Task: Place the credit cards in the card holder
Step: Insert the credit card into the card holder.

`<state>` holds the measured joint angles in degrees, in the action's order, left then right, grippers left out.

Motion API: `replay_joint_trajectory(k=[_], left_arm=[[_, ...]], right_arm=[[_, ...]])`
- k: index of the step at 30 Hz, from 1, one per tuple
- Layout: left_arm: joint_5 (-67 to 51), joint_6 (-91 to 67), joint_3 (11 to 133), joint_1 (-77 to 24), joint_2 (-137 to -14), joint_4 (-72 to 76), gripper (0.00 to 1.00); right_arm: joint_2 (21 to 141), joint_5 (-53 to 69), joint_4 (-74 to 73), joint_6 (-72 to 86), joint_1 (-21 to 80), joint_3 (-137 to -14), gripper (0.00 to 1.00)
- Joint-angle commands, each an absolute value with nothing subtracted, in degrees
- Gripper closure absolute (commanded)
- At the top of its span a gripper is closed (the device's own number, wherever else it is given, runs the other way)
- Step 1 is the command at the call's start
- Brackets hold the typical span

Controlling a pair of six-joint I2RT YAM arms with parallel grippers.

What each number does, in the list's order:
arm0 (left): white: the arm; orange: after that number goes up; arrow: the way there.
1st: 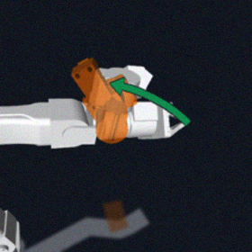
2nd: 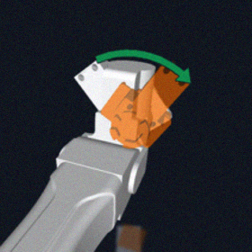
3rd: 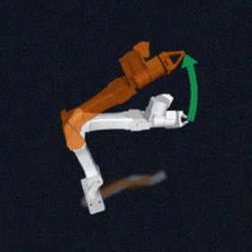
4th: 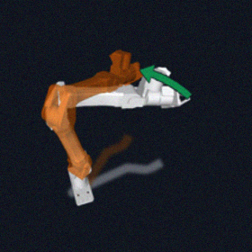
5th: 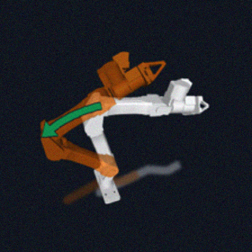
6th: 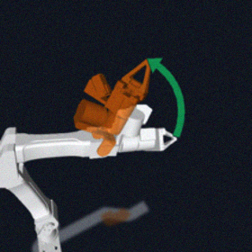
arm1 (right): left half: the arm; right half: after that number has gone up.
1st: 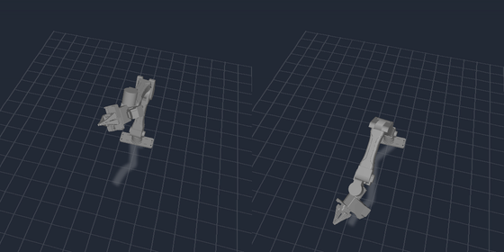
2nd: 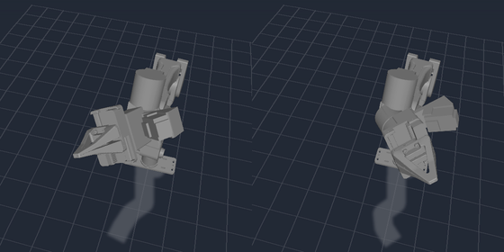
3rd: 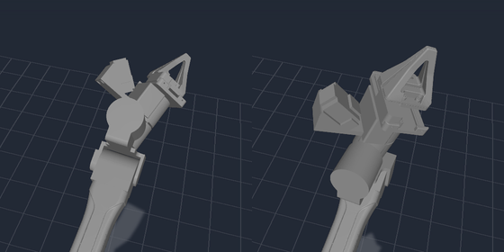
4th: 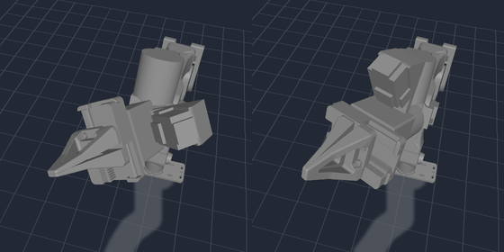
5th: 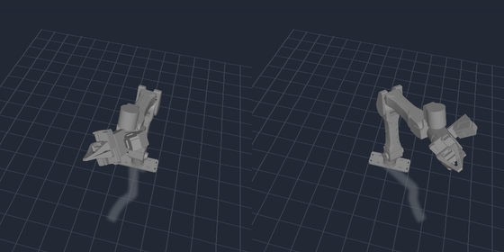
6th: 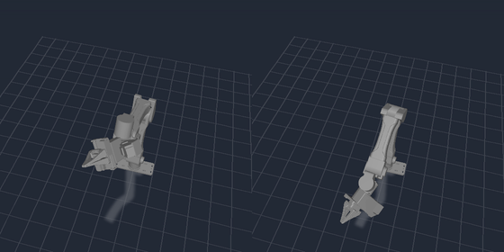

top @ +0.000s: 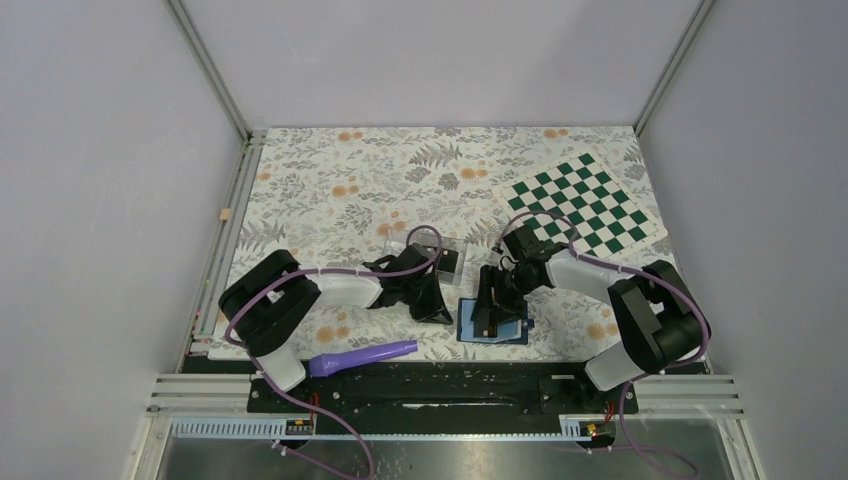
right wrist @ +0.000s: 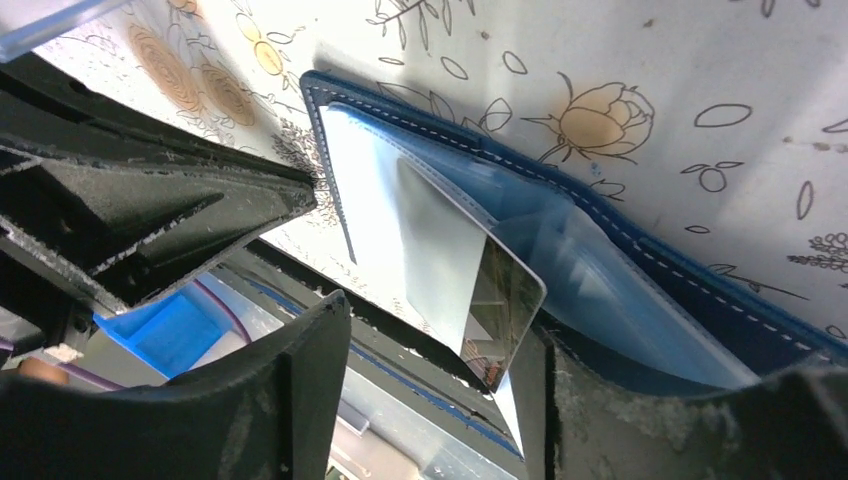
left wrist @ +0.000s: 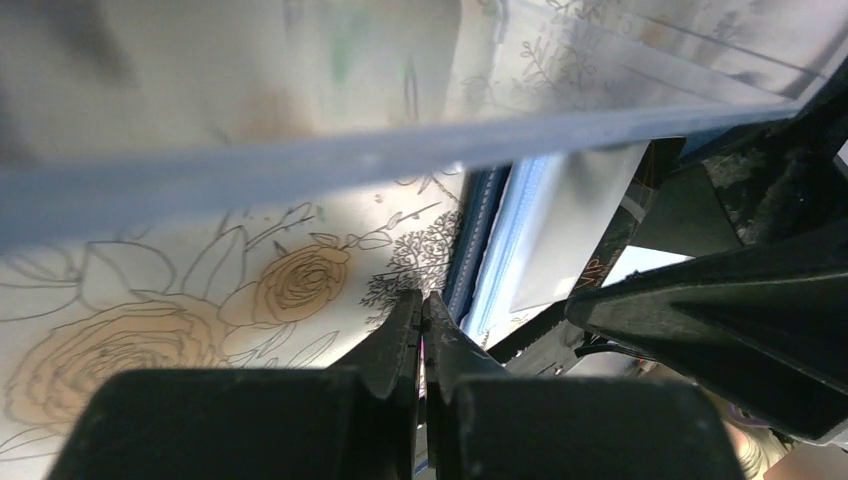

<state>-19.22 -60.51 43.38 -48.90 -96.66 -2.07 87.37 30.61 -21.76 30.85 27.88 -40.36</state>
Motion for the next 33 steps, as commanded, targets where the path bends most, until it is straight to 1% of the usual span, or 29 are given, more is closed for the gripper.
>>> replay_joint_trajectory(k=[1,4,7,9,15,18,20,23,26,27,28,31,33], left_arm=[[-16.6,-60.0,44.9,-50.7,-100.2,-3.7,1.00],[-17.0,-60.2,46.6,-51.7,-101.7,-3.9,1.00],[-16.8,-60.4,47.1,-52.2,-102.1,-4.0,1.00],[-16.8,-60.5,47.1,-52.4,-101.9,-4.0,1.00],[-15.6,-59.7,47.4,-52.5,-100.6,-6.2,1.00],[-14.1,-59.1,47.5,-52.5,-99.3,-8.0,1.00],[-12.7,-58.5,48.0,-52.6,-98.3,-9.8,1.00],[-12.1,-58.2,48.5,-52.8,-97.4,-10.9,1.00],[-10.4,-57.0,49.0,-52.9,-96.7,-13.1,1.00],[-8.9,-56.1,49.4,-52.9,-96.4,-15.1,0.98],[-7.3,-55.5,49.9,-52.9,-95.8,-17.3,0.93],[-3.6,-54.3,50.6,-52.8,-93.1,-21.0,0.73],[-3.2,-54.1,50.7,-52.9,-91.3,-21.5,0.63]], right_arm=[[90.3,26.5,-24.4,28.0,29.3,-41.7,0.40],[92.3,28.3,-23.1,28.2,30.3,-42.7,0.53],[93.9,30.2,-21.9,28.9,31.2,-43.7,0.60],[94.2,32.0,-19.9,30.7,31.5,-43.5,0.61],[94.6,34.9,-16.3,32.5,32.4,-43.3,0.55],[93.4,35.7,-16.4,32.3,32.5,-43.5,0.48],[93.0,37.4,-15.1,32.6,32.6,-43.4,0.41],[93.5,38.4,-13.8,33.6,32.9,-43.4,0.41],[93.5,36.4,-15.7,32.6,33.0,-43.9,0.39],[93.0,34.4,-17.8,31.6,33.2,-44.3,0.36],[92.4,32.2,-20.1,30.4,33.2,-44.8,0.33],[90.0,27.9,-24.1,28.7,33.4,-45.2,0.27],[88.6,27.2,-25.1,28.2,33.5,-45.0,0.24]])
